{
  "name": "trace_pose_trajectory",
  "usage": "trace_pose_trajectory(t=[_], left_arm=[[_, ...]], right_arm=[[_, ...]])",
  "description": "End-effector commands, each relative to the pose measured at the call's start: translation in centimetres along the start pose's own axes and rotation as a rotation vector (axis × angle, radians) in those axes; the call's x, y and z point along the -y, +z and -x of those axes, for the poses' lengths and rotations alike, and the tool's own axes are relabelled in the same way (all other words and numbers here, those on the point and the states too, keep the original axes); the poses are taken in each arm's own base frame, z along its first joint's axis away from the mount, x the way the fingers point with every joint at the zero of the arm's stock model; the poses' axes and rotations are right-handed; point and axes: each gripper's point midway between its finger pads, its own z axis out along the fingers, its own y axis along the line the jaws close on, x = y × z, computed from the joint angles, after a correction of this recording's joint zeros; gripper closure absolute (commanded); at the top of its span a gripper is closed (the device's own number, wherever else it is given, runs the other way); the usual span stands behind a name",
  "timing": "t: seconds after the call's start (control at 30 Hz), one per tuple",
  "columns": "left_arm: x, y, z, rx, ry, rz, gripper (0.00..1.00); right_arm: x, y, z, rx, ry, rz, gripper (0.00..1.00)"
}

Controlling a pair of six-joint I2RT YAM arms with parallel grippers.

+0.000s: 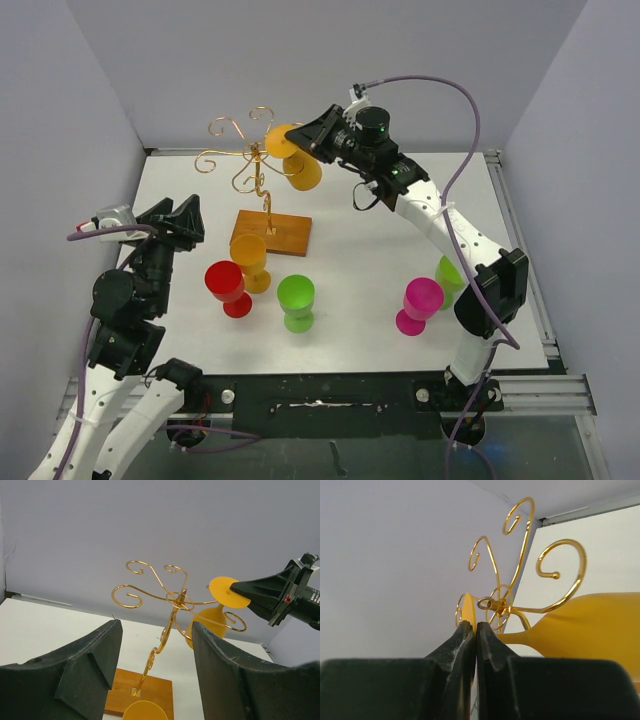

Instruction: Place the wine glass upside down on the wine glass rack

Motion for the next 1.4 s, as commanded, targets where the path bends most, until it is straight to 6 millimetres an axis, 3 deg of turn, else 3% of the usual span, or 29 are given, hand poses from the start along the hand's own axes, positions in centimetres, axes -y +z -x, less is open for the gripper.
trace_pose_trajectory(t=[0.0, 0.27, 0.43, 1.0, 1.37], left_arm=[[0.7, 0.2, 1.2, 0.044, -0.024, -0.030, 0.44], [0.5, 0.2, 1.1, 0.042, -0.026, -0.023, 0.44], [0.4, 0.2, 1.1, 0.043, -0.025, -0.019, 0.44], [0.3, 0.3, 1.1, 0.045, -0.031, -0.012, 0.44], [0.5, 0.4, 0.8, 0.035, -0.038, -0.025, 0.44]], right_arm=[[-5.3, -1.3, 0.2, -0.033, -0.065, 0.155, 1.00], [-4.3, -2.3, -2.4, -0.124, -0.119, 0.103, 1.00], [-3.9, -2.9, -3.1, -0.142, -0.130, 0.087, 1.00], [-4.0, -5.1, -2.5, -0.096, -0.144, 0.030, 1.00], [-2.8, -5.1, -1.0, -0.022, -0.188, -0.046, 1.00]])
